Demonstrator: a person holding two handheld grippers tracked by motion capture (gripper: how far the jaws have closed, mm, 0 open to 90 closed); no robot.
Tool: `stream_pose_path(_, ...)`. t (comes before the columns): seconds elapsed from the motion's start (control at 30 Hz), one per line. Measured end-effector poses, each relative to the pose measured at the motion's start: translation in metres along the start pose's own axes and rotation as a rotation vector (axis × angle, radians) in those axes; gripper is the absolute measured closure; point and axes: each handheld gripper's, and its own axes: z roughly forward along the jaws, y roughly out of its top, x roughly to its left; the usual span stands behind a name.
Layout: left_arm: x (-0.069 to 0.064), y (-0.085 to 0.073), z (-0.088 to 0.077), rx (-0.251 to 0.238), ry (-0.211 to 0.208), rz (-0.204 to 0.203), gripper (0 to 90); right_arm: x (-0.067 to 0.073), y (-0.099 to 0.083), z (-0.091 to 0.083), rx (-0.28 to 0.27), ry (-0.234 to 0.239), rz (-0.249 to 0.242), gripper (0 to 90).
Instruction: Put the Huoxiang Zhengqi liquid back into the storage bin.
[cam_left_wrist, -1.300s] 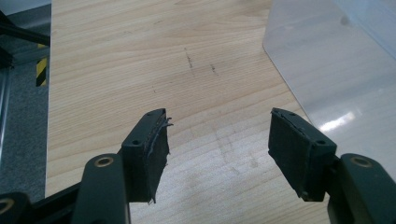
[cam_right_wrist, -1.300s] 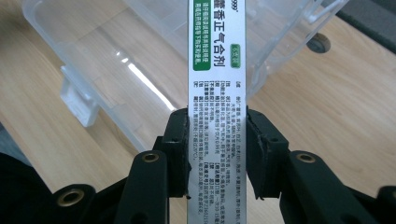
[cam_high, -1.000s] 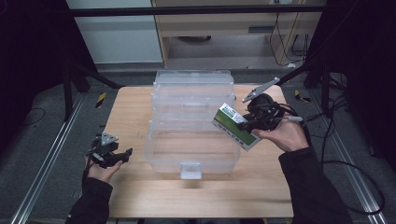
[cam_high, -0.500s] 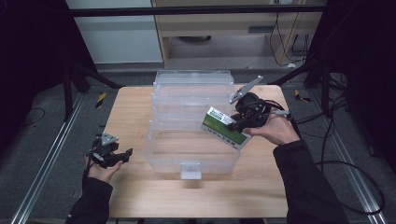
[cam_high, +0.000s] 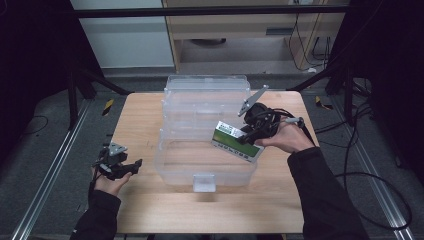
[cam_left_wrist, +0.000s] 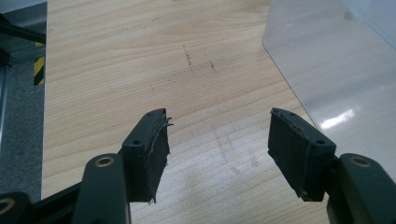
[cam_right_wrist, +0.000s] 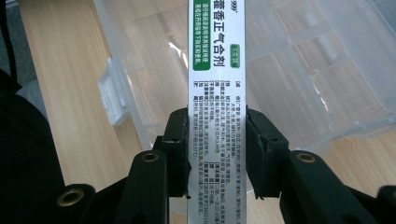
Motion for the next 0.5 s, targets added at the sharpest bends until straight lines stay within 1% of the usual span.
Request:
stream_pose_path(0.13,0.000,0.000,0.001,0.001,0.000,-0.002,37.3,0.000,0.001,0.007,0.023,0.026,-0.032,63.9)
stream_pose_path(0.27,0.000,0.000,0.001,0.002,0.000,-0.001,37.3,0.001,0.002,0.014,0.050,0.028,-0.064,63.8)
stream_pose_path(0.33,0.000,0.000,0.001,0.003,-0.001,0.000,37.3,0.001,0.003,0.018,0.063,0.034,-0.069,63.8)
stream_pose_path(0.5,0.000,0.000,0.002,0.005,-0.002,-0.001,37.4,0.002,0.003,0.027,0.090,0.058,-0.112,63.8)
